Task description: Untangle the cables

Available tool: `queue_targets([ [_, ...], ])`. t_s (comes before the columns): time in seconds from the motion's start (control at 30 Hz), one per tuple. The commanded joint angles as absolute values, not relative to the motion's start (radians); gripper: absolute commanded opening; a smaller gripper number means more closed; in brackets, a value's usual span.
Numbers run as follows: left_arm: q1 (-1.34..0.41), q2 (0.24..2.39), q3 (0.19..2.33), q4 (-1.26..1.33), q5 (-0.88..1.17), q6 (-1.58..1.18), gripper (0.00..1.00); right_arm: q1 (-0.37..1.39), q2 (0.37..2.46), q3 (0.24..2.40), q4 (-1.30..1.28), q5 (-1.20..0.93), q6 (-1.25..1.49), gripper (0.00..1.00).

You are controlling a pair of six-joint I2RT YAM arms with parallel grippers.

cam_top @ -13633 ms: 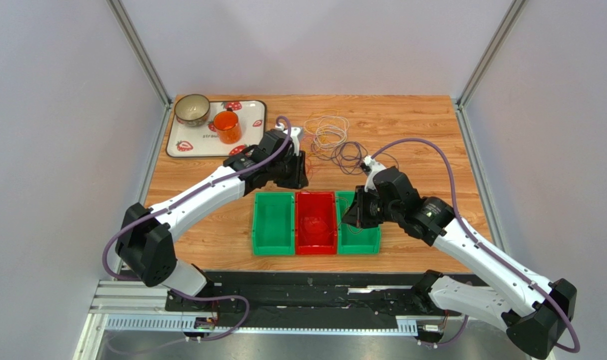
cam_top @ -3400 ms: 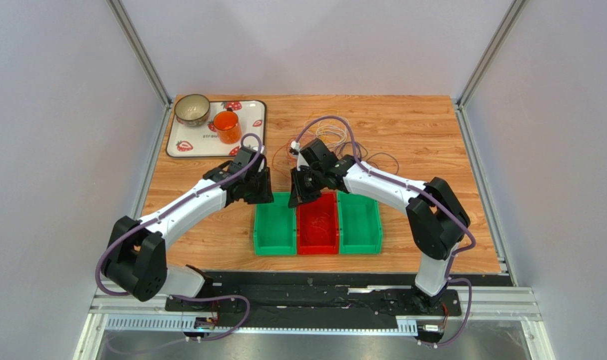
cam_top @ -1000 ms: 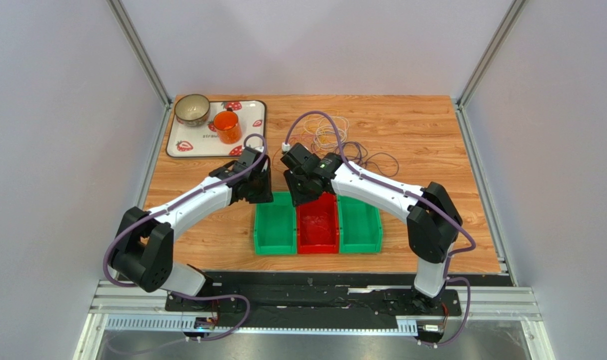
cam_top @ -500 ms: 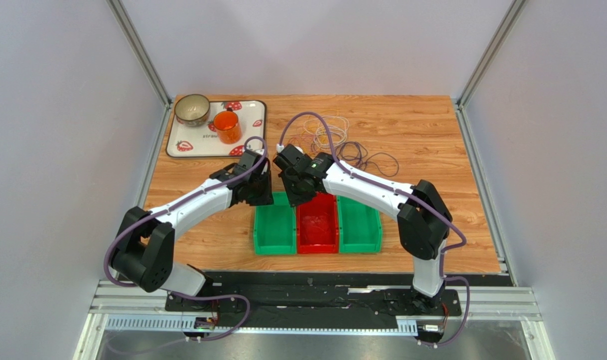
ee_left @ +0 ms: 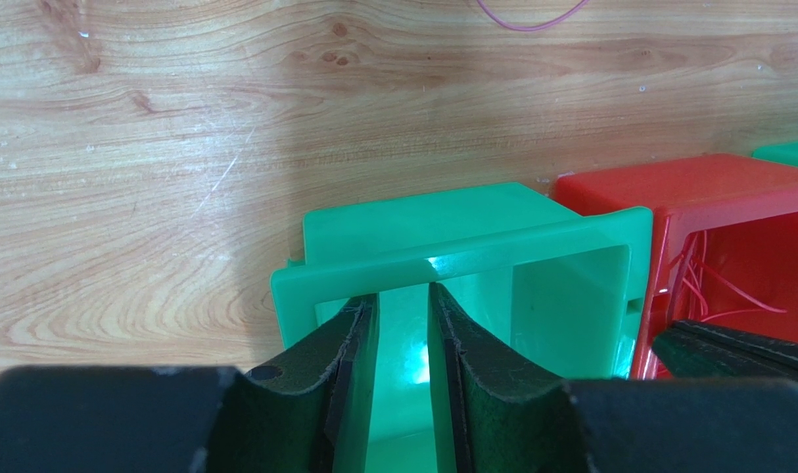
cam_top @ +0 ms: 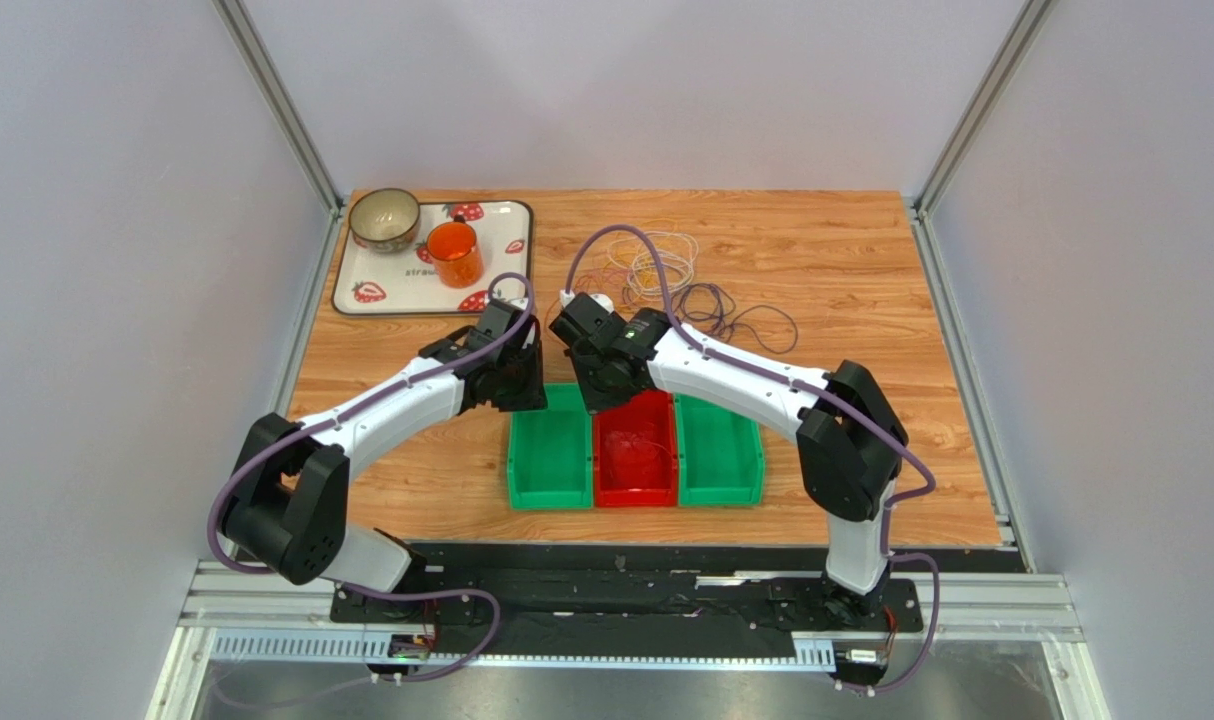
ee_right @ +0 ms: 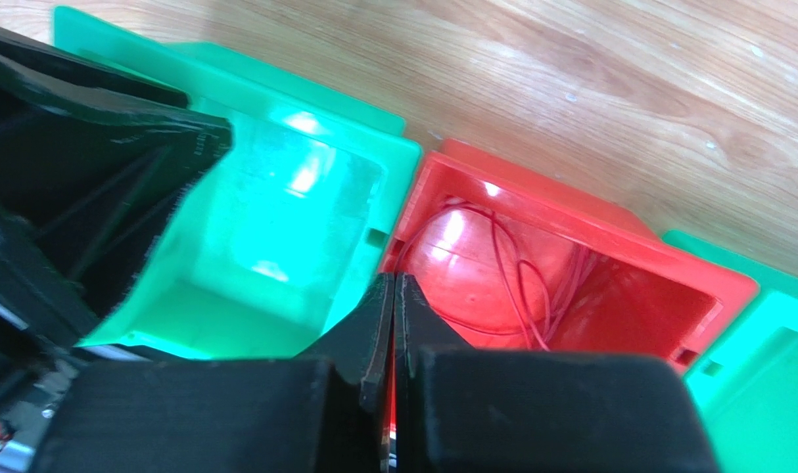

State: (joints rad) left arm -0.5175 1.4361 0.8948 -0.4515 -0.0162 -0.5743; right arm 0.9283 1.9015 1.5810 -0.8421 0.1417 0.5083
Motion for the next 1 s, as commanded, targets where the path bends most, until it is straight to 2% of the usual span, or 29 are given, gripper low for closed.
queue_targets([
  [0.0, -0.517, 1.402, 0.89, -0.434, -0.02, -0.568, 0.33, 0.911, 1.845, 1.523, -0.856, 0.206, 0.511, 0.0],
  [0.33, -0.517, 1.399, 0.894, -0.446, -0.02, -0.568, 0.33, 0.879, 1.832, 1.454, -0.785, 0.155, 0.522, 0.0],
  [0.7, -0.517, 1.393, 0.919, -0.457, -0.006, -0.566, 0.33, 0.854, 1.833, 1.378, -0.548, 0.015, 0.583, 0.0],
  [0.97, -0.517, 1.376, 0.94, -0.476, 0.025, -0.568, 0.37, 0.816, 1.821, 1.335, -0.466, -0.051, 0.607, 0.01],
])
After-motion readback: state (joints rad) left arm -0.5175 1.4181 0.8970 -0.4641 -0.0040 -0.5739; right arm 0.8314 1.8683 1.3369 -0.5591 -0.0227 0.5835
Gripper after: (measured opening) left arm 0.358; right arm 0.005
